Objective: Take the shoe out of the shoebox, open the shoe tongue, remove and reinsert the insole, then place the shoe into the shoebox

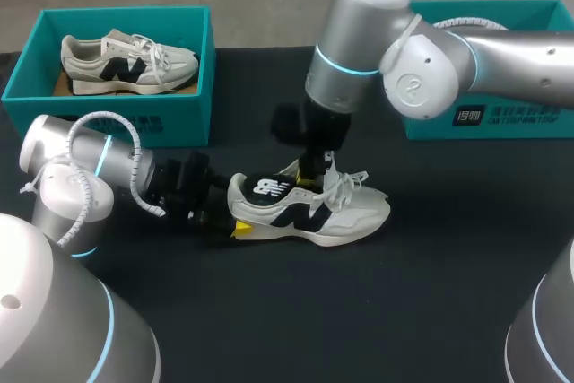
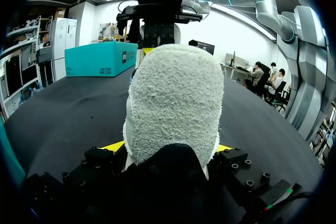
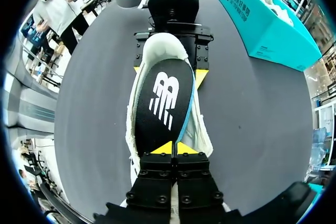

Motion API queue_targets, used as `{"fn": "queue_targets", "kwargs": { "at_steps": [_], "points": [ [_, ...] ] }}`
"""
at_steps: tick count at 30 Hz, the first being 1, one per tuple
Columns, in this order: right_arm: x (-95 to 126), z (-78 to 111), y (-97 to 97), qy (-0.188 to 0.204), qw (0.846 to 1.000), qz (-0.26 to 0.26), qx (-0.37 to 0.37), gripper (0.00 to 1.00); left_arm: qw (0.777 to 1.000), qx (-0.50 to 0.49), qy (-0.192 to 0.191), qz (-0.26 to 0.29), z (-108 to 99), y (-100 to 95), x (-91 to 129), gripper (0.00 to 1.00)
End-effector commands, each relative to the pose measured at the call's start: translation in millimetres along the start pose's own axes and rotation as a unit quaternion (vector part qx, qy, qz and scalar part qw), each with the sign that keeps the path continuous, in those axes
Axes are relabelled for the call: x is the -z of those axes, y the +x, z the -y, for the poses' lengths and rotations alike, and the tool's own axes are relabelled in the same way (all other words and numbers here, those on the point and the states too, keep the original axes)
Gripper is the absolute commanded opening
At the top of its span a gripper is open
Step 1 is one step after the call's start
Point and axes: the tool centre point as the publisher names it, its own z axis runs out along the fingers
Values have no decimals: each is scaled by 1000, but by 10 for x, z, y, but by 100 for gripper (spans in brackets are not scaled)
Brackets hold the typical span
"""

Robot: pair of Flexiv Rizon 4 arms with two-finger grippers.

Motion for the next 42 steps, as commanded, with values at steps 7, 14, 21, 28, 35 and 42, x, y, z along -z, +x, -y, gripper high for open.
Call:
{"fn": "queue_targets", "kwargs": {
  "at_steps": [7,14,21,28,35,42],
  "points": [
    [106,14,28,-43,999,14,7,0,1000,0,-2,-1,-28,9,-17,0],
    [126,-192,-4,-51,998,13,32,0,1000,0,-2,-1,-28,9,-17,0],
    [164,-390,-49,-70,996,8,53,0,1000,0,-2,-1,-28,9,-17,0],
    [146,-451,-31,-101,993,-38,49,0,1000,0,-2,-1,-28,9,-17,0],
    [82,-481,-14,-124,988,-70,53,12,1000,0,-2,-1,-28,9,-17,0],
    [43,-452,-22,-140,984,-89,58,29,1000,0,-2,-1,-28,9,-17,0]
  ]
}}
